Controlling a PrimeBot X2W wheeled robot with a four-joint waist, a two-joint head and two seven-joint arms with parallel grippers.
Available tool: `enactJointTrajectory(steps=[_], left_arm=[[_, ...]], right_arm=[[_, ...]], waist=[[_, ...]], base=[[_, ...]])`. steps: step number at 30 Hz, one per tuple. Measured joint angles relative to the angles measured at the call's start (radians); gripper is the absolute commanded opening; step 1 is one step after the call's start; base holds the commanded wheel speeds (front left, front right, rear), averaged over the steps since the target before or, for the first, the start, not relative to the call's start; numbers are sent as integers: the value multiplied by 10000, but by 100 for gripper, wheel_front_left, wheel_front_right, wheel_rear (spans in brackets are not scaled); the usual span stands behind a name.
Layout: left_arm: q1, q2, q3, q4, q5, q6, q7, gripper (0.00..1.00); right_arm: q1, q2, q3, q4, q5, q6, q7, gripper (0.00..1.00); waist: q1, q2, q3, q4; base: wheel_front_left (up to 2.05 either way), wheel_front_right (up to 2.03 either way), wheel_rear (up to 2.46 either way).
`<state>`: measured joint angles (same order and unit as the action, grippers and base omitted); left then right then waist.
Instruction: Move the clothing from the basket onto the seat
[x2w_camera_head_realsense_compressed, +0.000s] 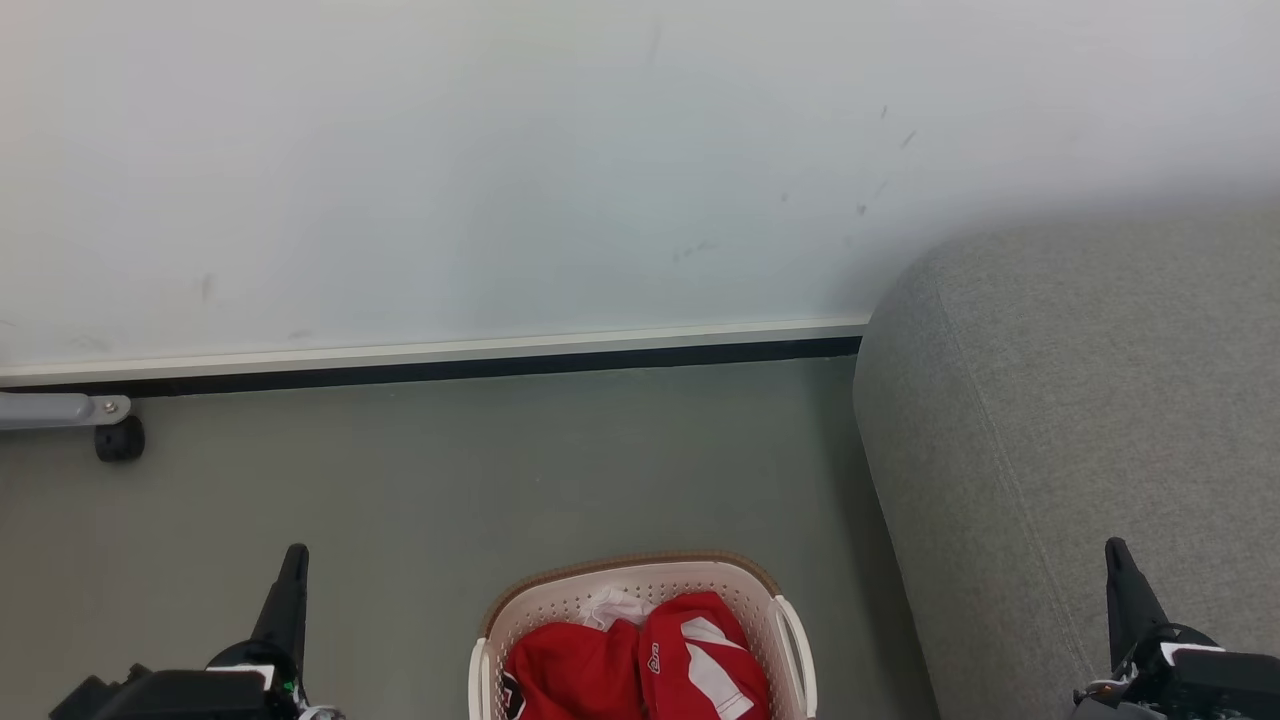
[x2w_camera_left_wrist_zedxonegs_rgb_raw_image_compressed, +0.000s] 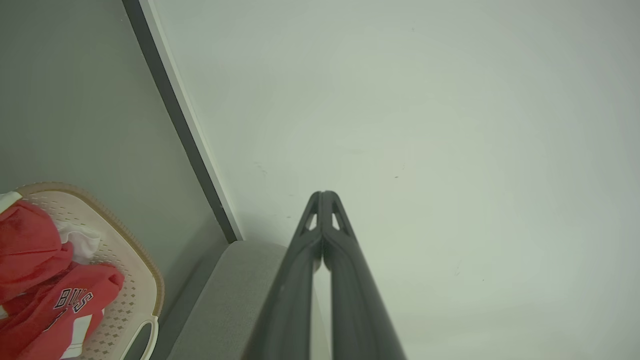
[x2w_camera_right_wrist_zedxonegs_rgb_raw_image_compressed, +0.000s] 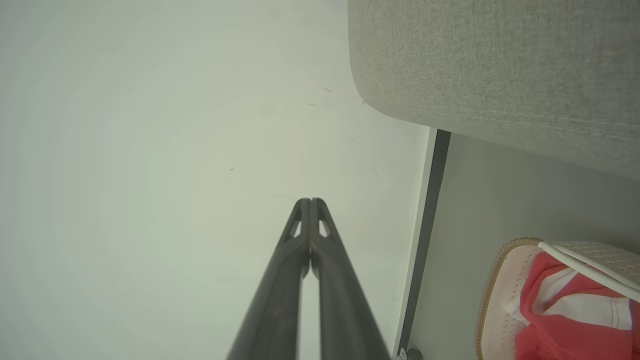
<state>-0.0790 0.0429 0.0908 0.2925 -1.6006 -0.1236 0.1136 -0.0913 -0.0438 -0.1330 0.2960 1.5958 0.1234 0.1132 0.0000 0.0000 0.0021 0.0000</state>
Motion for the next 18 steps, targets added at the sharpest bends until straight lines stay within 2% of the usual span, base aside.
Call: enactJointTrajectory(steps=[15, 16, 17, 18], left_arm=[[0, 0, 0, 0, 0, 0, 0, 0], [18, -2, -12, 33, 0, 4, 0, 100], [67, -15, -15, 127, 0, 6, 0, 0], [147, -42, -23, 232, 0, 8, 0, 100]], right_arm=[[0, 0, 0, 0, 0, 0, 0, 0], [13, 6, 8, 44, -6, -2, 0, 100], [52, 23, 15, 125, -6, -2, 0, 0], [124, 52, 29, 226, -6, -2, 0, 100]], waist=[[0, 0, 0, 0], [0, 0, 0, 0], [0, 0, 0, 0], [0, 1, 0, 0]], base=[[0, 0, 0], [0, 0, 0], [0, 0, 0], [0, 0, 0]])
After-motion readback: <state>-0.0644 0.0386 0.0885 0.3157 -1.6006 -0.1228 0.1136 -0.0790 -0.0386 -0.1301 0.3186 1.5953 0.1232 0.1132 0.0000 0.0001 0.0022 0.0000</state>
